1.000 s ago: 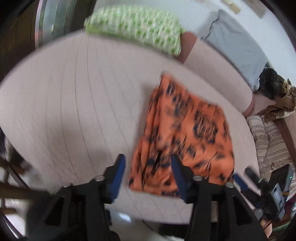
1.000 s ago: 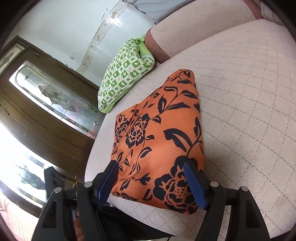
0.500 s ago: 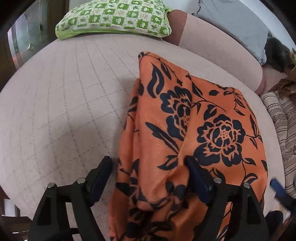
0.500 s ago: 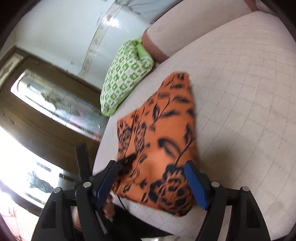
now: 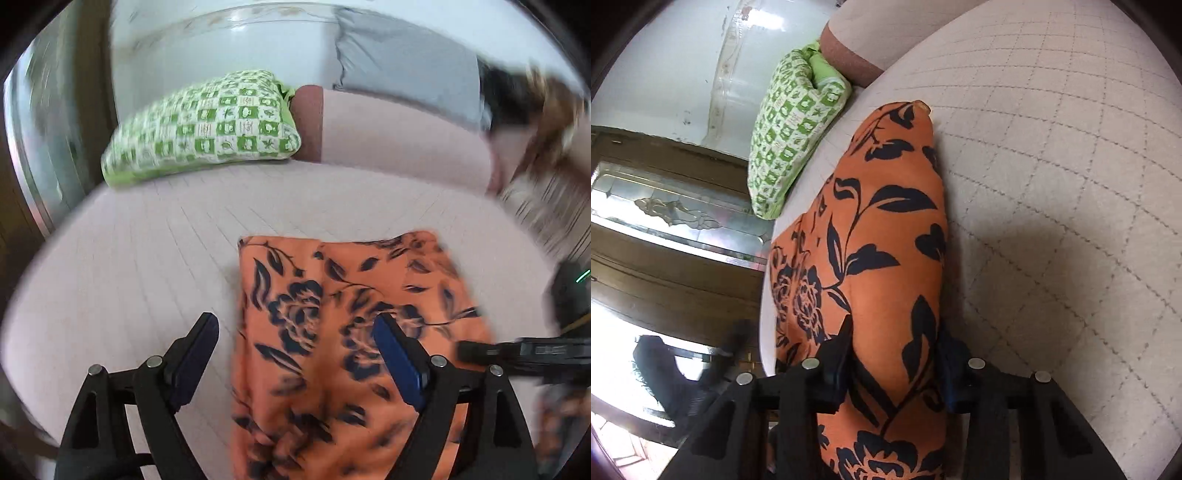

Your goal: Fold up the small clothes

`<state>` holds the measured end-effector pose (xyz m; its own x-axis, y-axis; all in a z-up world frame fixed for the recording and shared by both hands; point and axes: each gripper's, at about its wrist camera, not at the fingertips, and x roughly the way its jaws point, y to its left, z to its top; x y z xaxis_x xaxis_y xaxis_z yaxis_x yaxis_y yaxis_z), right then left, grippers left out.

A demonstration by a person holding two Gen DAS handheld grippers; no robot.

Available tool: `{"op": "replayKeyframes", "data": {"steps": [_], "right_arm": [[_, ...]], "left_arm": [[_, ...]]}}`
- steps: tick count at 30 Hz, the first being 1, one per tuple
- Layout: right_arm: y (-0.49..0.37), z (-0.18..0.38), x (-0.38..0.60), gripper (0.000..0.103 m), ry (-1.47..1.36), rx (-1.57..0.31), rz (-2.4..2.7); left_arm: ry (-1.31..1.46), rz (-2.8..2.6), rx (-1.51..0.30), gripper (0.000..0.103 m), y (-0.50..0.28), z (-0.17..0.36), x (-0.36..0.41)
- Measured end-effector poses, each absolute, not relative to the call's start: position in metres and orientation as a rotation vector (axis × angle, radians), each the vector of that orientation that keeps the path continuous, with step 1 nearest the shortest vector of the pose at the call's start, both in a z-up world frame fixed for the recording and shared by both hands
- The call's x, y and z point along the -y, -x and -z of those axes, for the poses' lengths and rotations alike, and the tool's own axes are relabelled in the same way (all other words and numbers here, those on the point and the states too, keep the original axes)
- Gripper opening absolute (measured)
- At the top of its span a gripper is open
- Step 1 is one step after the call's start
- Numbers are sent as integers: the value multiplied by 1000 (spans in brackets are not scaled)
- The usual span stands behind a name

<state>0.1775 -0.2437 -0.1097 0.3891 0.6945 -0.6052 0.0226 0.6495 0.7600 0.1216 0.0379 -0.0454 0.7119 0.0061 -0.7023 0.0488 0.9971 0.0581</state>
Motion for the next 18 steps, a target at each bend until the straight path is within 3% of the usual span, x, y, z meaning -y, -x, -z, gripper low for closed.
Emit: {"op": "replayKeyframes", "data": {"steps": [3,5,7,12,14,18], "right_arm": [[-176,106,235,49,-694,-1107,-479],[-173,104,241,75,-726,-1099,-491],[-175,96,257,76,-769,-1030,-465],[-225,106,261,74,-872,-1050,-498],[-242,126,254,45,-929,-1146,-490],[-226,90,237,40,-738,-1052,-468]], "left_arm": [[-63,-18,-1002,89,-148,105,-52],[-3,-8,-993,89,-146,100,-61],[-76,-7,-966,89,-144,97,-58],[-7,7,-985,89,-149,107,-59],[0,12,-985,89,-153,108,-58],[24,15,-985,91,-147,109,-59]]}}
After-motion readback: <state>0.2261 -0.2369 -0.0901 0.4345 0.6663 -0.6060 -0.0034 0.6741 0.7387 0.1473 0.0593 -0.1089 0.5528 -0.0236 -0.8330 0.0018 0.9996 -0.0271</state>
